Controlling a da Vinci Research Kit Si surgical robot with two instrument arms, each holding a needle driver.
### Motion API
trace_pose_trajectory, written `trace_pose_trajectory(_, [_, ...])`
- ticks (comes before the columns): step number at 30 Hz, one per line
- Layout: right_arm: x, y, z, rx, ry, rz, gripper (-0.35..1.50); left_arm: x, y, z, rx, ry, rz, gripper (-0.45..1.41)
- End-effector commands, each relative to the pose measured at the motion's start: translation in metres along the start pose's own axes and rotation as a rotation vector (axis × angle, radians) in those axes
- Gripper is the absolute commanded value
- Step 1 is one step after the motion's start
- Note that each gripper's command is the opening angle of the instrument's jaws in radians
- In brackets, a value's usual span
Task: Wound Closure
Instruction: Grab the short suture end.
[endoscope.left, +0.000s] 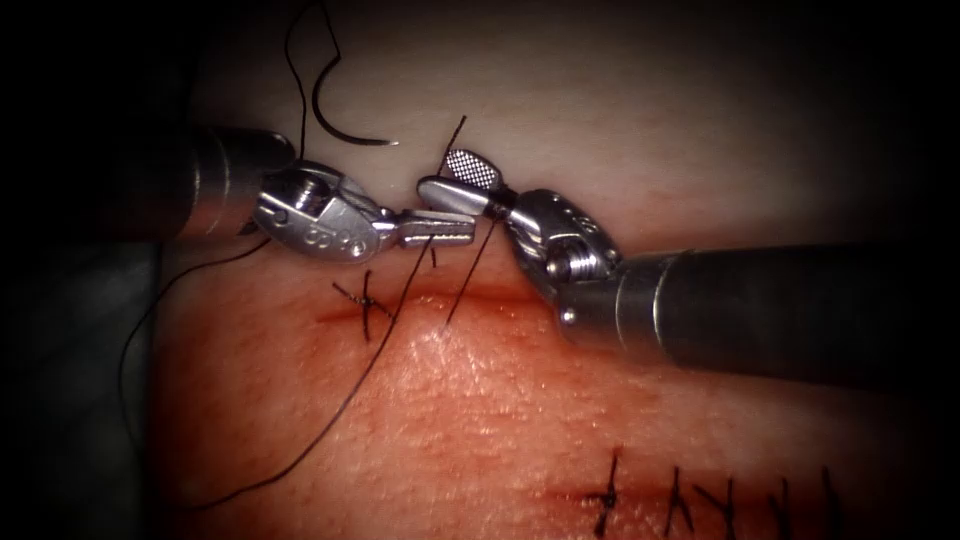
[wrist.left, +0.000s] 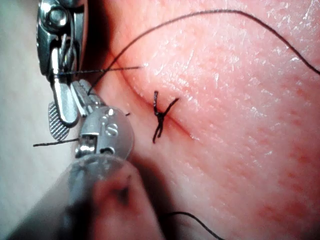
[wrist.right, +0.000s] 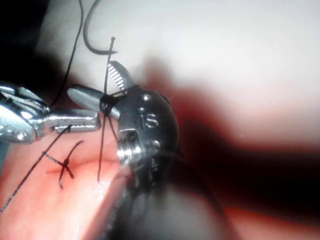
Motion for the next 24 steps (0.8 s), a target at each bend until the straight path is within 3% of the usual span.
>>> trace_pose_trajectory(1, [-0.0003,0.0003,0.0009,-0.003,-0.004,0.003,0.83,-0.0005,-0.0001,0.0006,0.001,0.001,0.002,-0.45])
trace_pose_trajectory(13, [-0.0001,0.0009,0.0023,-0.016,-0.011,0.026,0.86,-0.0011,-0.0003,0.0007,0.002,-0.001,0.001,-0.45])
trace_pose_trajectory(16, [-0.0002,0.0009,0.0027,-0.022,-0.019,0.036,0.96,-0.0011,-0.0003,0.0008,0.002,-0.001,0.001,-0.45])
trace_pose_trajectory(24, [-0.0001,0.0012,0.0027,-0.023,-0.031,0.056,0.93,-0.0011,-0.0003,0.0008,0.002,-0.001,0.001,-0.45])
